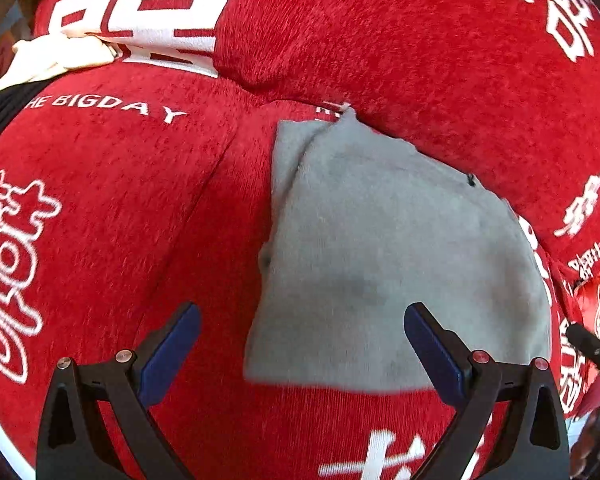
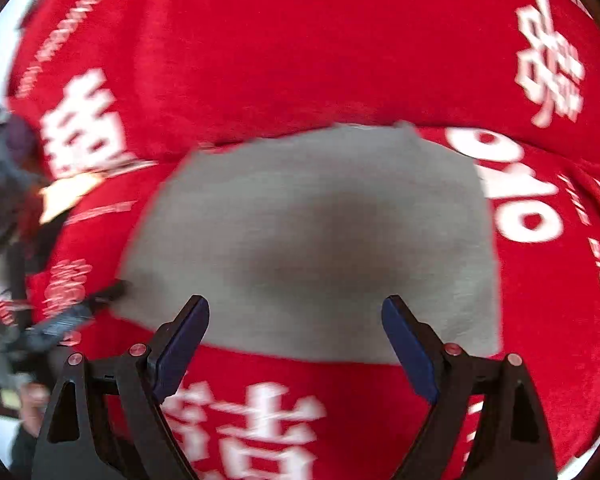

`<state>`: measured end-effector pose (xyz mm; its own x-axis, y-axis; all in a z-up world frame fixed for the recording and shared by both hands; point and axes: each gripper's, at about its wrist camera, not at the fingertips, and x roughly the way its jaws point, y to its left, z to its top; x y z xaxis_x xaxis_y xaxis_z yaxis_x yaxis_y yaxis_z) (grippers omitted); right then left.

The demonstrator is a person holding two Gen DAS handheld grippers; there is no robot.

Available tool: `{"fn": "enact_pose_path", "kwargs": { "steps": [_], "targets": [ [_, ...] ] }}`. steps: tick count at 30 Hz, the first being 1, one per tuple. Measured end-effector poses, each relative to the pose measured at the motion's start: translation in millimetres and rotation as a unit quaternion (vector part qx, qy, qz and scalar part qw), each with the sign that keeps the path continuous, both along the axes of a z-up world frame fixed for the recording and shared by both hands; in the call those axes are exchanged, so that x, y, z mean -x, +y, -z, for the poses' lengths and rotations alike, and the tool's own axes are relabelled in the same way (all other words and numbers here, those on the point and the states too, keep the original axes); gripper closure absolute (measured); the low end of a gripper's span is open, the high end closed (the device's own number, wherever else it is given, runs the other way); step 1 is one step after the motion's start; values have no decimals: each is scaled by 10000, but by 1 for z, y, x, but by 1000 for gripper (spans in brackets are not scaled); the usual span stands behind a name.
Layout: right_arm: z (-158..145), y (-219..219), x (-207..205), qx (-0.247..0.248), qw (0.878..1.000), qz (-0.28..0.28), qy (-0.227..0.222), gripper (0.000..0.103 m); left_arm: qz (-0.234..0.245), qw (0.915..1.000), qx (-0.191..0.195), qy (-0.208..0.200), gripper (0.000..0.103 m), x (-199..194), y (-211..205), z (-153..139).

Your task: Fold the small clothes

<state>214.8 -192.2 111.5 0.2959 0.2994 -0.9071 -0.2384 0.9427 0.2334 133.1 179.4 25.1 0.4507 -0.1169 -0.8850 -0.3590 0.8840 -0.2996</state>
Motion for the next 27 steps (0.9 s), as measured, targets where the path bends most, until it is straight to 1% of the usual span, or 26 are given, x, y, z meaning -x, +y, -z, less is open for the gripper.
{"fn": "enact_pose_path", "kwargs": {
  "steps": [2,4,6,7,8,9,10,12,13,17,19,24,26,27],
  "targets": [
    [7,-8,-15,33,9999,142,48,13,2,10000,-50,57,2,-17,-1,5],
    [16,-6,-30,6,9998,218,45,13,63,9999,-41,107,2,-30,-3,9],
    [25,2,-47,17,9999,133,55,13,181,9993,-47,320,2,-46,-8,21],
    [37,6,-56,97,9999,69,120,13,298,9985,-63,446,2,-53,-11,28],
    [51,9,-63,210,9995,43,243,13,379,9979,-66,517,2,-57,-12,34],
    [67,10,-71,321,9983,32,477,13,440,9975,-19,562,1,-60,-11,40],
    [84,7,-77,458,9964,45,709,13,434,9978,28,494,1,-59,-8,42],
    [81,7,-79,589,9978,-80,307,13,390,9984,84,401,1,-58,0,43],
    [79,7,-79,654,9972,-146,336,12,394,9984,131,380,1,-59,3,44],
    [67,-1,-79,298,9993,33,210,12,486,9983,42,306,1,-71,1,46],
    [64,-2,-81,212,9995,50,214,12,523,9981,-5,314,1,-84,-5,46],
    [70,4,-87,211,9991,49,356,12,776,9962,-299,252,1,-106,-28,46],
    [75,4,-88,258,9988,69,400,12,775,9963,-324,185,7,-107,-30,45],
    [76,5,-88,257,9989,77,386,12,797,9962,-332,108,19,-107,-30,42]
  ]
}}
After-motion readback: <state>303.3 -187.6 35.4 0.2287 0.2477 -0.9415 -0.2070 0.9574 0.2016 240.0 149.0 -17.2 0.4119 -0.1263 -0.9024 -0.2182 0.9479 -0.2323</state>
